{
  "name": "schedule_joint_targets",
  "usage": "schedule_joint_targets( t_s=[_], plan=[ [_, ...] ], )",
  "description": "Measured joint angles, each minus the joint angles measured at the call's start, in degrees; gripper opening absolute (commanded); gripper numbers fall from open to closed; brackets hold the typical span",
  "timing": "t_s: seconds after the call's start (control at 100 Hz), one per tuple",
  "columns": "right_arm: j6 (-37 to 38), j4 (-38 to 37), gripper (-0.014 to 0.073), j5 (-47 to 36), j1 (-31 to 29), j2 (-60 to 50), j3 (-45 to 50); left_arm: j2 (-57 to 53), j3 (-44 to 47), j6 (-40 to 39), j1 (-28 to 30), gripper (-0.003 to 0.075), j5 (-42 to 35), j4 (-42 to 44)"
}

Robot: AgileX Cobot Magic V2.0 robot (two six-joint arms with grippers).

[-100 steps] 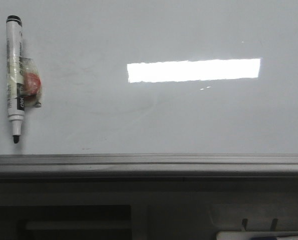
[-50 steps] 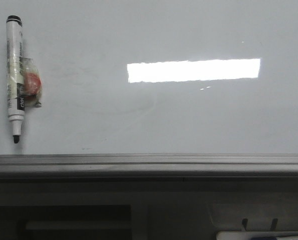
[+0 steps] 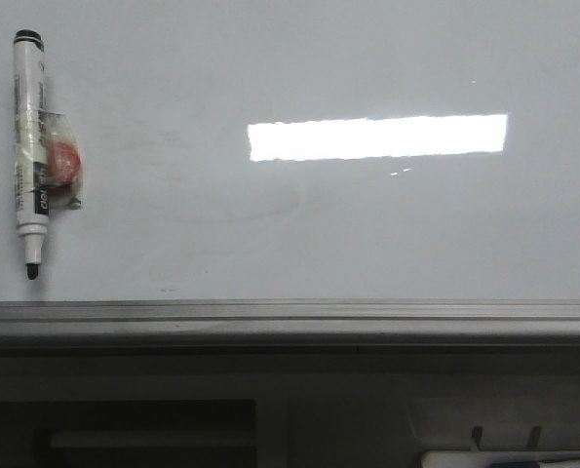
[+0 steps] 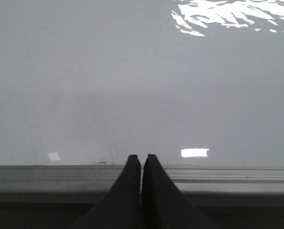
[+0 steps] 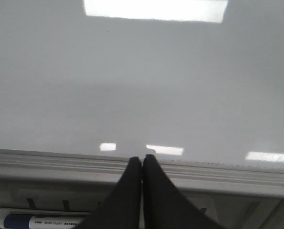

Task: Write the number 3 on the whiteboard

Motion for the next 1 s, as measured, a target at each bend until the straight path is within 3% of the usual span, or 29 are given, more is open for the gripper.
schedule_joint_targets(
  t_s=[0.4, 0.8, 1.0],
  plan=[
    [0.1, 0.0, -0.0041, -1.7, 0.0, 0.0, 0.0, 0.0, 0.0, 0.0, 0.0, -0.0021, -4.7, -3.4],
    [0.1, 0.6, -0.0041, -16.0, 0.0, 0.0, 0.0, 0.0, 0.0, 0.0, 0.0, -0.0021, -5.4, -3.6],
    [0.1, 0.6, -0.0041, -15.0, 0.0, 0.0, 0.0, 0.0, 0.0, 0.0, 0.0, -0.0021, -8.0, -3.4]
  ],
)
